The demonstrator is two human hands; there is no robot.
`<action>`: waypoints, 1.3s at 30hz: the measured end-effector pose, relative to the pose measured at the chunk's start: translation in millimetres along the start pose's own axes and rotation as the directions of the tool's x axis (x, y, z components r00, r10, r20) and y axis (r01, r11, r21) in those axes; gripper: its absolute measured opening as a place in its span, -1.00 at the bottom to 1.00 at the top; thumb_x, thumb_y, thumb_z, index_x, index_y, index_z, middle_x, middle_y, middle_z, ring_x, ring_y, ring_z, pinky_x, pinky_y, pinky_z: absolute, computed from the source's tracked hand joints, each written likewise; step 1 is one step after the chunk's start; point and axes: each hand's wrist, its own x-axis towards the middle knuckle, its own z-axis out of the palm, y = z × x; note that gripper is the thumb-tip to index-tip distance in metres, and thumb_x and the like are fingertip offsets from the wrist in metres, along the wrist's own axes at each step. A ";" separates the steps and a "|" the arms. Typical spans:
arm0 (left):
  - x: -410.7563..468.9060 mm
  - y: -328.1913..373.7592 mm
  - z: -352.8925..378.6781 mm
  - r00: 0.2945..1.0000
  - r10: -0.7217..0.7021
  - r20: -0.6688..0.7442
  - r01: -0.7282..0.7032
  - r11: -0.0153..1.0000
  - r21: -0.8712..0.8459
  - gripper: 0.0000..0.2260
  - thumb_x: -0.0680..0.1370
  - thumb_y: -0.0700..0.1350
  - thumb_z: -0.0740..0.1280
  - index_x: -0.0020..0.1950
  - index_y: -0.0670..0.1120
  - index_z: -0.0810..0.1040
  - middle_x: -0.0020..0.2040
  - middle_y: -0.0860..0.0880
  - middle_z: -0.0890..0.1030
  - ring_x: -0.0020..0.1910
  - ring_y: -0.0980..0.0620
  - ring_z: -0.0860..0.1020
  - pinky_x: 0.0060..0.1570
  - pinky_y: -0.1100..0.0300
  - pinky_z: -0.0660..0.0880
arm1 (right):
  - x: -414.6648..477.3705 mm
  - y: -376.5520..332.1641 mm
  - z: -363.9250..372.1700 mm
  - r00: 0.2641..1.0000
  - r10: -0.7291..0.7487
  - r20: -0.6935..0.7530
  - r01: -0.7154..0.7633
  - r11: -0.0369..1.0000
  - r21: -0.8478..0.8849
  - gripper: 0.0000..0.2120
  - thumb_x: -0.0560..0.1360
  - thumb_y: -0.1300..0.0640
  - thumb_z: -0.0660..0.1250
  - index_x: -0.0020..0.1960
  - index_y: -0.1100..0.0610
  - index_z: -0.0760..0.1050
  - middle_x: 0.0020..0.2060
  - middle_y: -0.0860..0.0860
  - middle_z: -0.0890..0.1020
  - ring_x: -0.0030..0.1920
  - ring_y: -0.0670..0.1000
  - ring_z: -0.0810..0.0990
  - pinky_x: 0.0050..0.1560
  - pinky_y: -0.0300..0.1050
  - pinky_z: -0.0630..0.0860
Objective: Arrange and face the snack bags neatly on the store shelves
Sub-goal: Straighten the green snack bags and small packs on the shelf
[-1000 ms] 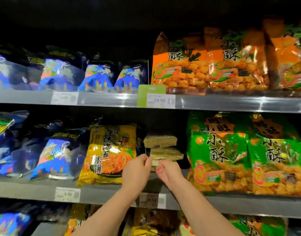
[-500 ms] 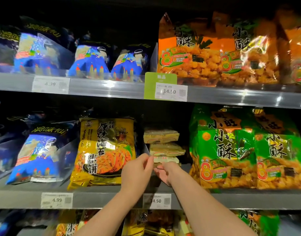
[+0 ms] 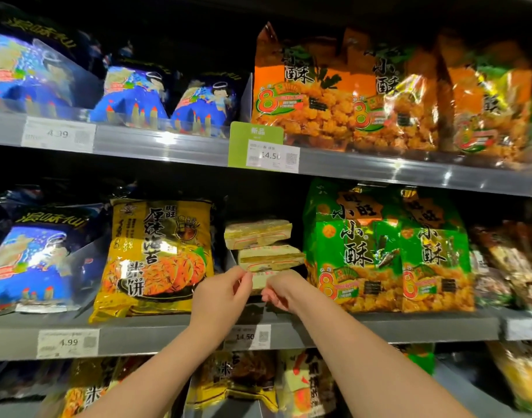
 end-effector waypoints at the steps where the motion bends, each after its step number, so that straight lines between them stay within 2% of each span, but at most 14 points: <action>1: -1.2 1.3 2.0 1.000 -0.004 -0.006 0.004 1.000 -0.002 -0.66 0.49 0.16 0.02 -0.39 0.03 0.36 -0.57 0.06 0.35 -0.57 0.12 0.31 -0.50 0.16 0.26 | -4.9 4.5 -2.1 1.000 -0.019 -0.006 0.019 0.999 -0.029 -0.74 0.59 0.25 0.09 -0.24 0.25 0.43 -0.46 0.04 0.49 -0.76 -0.16 0.28 -0.68 -0.44 0.23; 3: -3.8 6.5 5.5 1.000 -0.011 -0.009 0.011 1.000 0.007 -0.61 0.48 0.16 0.02 -0.39 -0.03 0.40 -0.57 0.05 0.35 -0.56 0.08 0.33 -0.51 0.13 0.27 | -14.0 16.2 -7.1 0.998 -0.061 -0.011 0.060 0.995 -0.075 -0.74 0.58 0.24 0.12 -0.26 0.21 0.43 -0.53 -0.01 0.48 -0.70 -0.17 0.29 -0.63 -0.42 0.23; 5: -7.3 12.9 7.8 1.000 0.000 -0.010 0.000 1.000 0.030 -0.63 0.49 0.15 0.03 -0.39 -0.03 0.39 -0.58 0.06 0.32 -0.56 0.08 0.33 -0.52 0.13 0.26 | -19.3 32.5 -10.0 0.976 -0.216 -0.015 0.212 0.967 -0.144 -0.74 0.55 0.23 0.16 -0.32 0.13 0.40 -0.52 -0.04 0.47 -0.61 -0.17 0.35 -0.58 -0.38 0.30; 7: -10.7 18.0 9.1 1.000 -0.008 0.004 0.008 0.999 0.054 -0.66 0.48 0.16 0.02 -0.39 0.02 0.34 -0.58 0.07 0.30 -0.56 0.08 0.34 -0.53 0.14 0.24 | -26.6 47.8 -10.6 0.899 -0.434 -0.061 0.384 0.847 -0.367 -0.70 0.55 0.17 0.16 -0.36 0.05 0.34 -0.40 -0.02 0.47 -0.41 -0.07 0.46 -0.39 -0.25 0.45; 10: -13.7 20.7 10.4 1.000 -0.008 0.004 0.008 0.997 0.075 -0.64 0.48 0.16 0.01 -0.37 -0.01 0.39 -0.57 0.09 0.31 -0.54 0.04 0.36 -0.53 0.15 0.23 | -43.4 61.9 -7.6 0.736 -0.661 -0.145 0.432 0.624 -0.652 -0.71 0.58 0.03 0.11 -0.25 0.10 0.43 -0.33 -0.01 0.47 -0.20 0.06 0.52 -0.25 -0.09 0.41; 13: -15.1 23.2 10.5 1.000 -0.023 0.021 0.021 0.995 0.102 -0.59 0.48 0.16 0.01 -0.31 -0.07 0.48 -0.52 0.07 0.38 -0.49 0.02 0.41 -0.49 0.12 0.29 | -46.6 67.8 -5.4 0.633 -0.749 -0.195 0.468 0.570 -0.675 -0.75 0.58 -0.09 0.11 -0.01 0.04 0.46 -0.14 -0.02 0.60 -0.14 0.02 0.55 -0.24 -0.11 0.40; 18: -18.8 24.7 6.4 1.000 -0.008 0.001 0.007 0.990 0.143 -0.68 0.51 0.10 0.09 -0.24 -0.04 0.51 -0.48 0.09 0.43 -0.50 0.08 0.40 -0.53 0.23 0.21 | -40.0 56.3 0.0 0.441 -0.840 -0.316 0.598 0.538 -0.594 -0.72 0.55 -0.17 0.13 -0.04 0.02 0.42 -0.18 -0.11 0.52 -0.12 -0.06 0.52 -0.11 -0.12 0.47; 20: -17.9 25.5 5.5 0.999 -0.035 -0.003 0.035 0.989 0.147 -0.73 0.50 0.07 0.11 -0.21 -0.04 0.50 -0.46 0.09 0.44 -0.48 0.07 0.41 -0.52 0.22 0.23 | -41.5 46.5 4.1 0.475 -0.802 -0.363 0.652 0.598 -0.467 -0.62 0.52 -0.24 0.12 -0.12 0.05 0.47 -0.26 -0.11 0.53 -0.19 -0.07 0.52 -0.12 -0.08 0.50; 23: -16.2 23.9 4.5 0.999 -0.041 -0.017 0.043 0.990 0.135 -0.66 0.50 0.13 0.03 -0.17 -0.01 0.51 -0.42 0.06 0.51 -0.46 0.06 0.46 -0.49 0.14 0.34 | -41.4 27.4 11.8 0.669 -0.647 -0.365 0.643 0.750 -0.151 -0.40 0.49 -0.31 0.11 -0.23 0.21 0.55 -0.35 0.02 0.60 -0.30 0.00 0.54 -0.27 -0.10 0.43; 26: -16.2 19.7 1.2 0.999 -0.041 -0.017 0.043 0.991 0.123 -0.70 0.51 0.13 0.06 -0.17 0.00 0.49 -0.44 0.08 0.48 -0.46 0.07 0.46 -0.47 0.13 0.35 | -34.5 11.1 17.4 0.795 -0.486 -0.364 0.558 0.821 0.121 -0.45 0.48 -0.30 0.16 -0.28 0.16 0.59 -0.38 0.02 0.64 -0.30 0.02 0.62 -0.17 -0.06 0.51; 29: -15.3 15.4 -3.5 0.999 -0.048 -0.011 0.049 0.993 0.109 -0.81 0.53 0.04 0.15 -0.17 0.01 0.49 -0.46 0.09 0.45 -0.47 0.10 0.44 -0.46 0.14 0.34 | -25.1 0.5 20.3 0.837 -0.403 -0.369 0.516 0.805 0.292 -0.55 0.51 -0.17 0.20 -0.31 0.15 0.57 -0.48 0.00 0.59 -0.42 0.00 0.55 -0.23 -0.05 0.52; 31: -14.7 12.6 -6.2 0.999 -0.040 -0.018 0.041 0.994 0.103 -0.77 0.52 0.07 0.12 -0.18 0.02 0.50 -0.48 0.09 0.44 -0.48 0.13 0.43 -0.47 0.17 0.33 | -20.5 -4.4 21.3 0.849 -0.376 -0.370 0.494 0.815 0.304 -0.63 0.52 -0.06 0.22 -0.31 0.14 0.57 -0.49 -0.01 0.58 -0.44 -0.01 0.52 -0.31 -0.09 0.48; 34: -12.8 11.2 -7.0 0.999 -0.025 -0.020 0.027 0.994 0.102 -0.66 0.48 0.15 0.01 -0.19 0.02 0.50 -0.49 0.11 0.41 -0.50 0.14 0.40 -0.48 0.23 0.27 | -17.9 -7.9 23.4 0.851 -0.372 -0.371 0.479 0.840 0.256 -0.69 0.51 0.05 0.21 -0.32 0.12 0.56 -0.47 -0.01 0.59 -0.41 0.01 0.52 -0.28 -0.04 0.48; 39: -12.4 7.4 -5.3 1.000 -0.024 -0.013 0.026 0.993 0.115 -0.77 0.50 0.08 0.10 -0.22 0.04 0.47 -0.49 0.11 0.43 -0.50 0.15 0.41 -0.50 0.27 0.24 | -27.5 -11.3 21.2 0.893 -0.331 -0.305 0.431 0.824 0.368 -0.52 0.52 -0.17 0.20 -0.36 0.18 0.55 -0.47 0.04 0.58 -0.41 0.02 0.53 -0.24 -0.06 0.56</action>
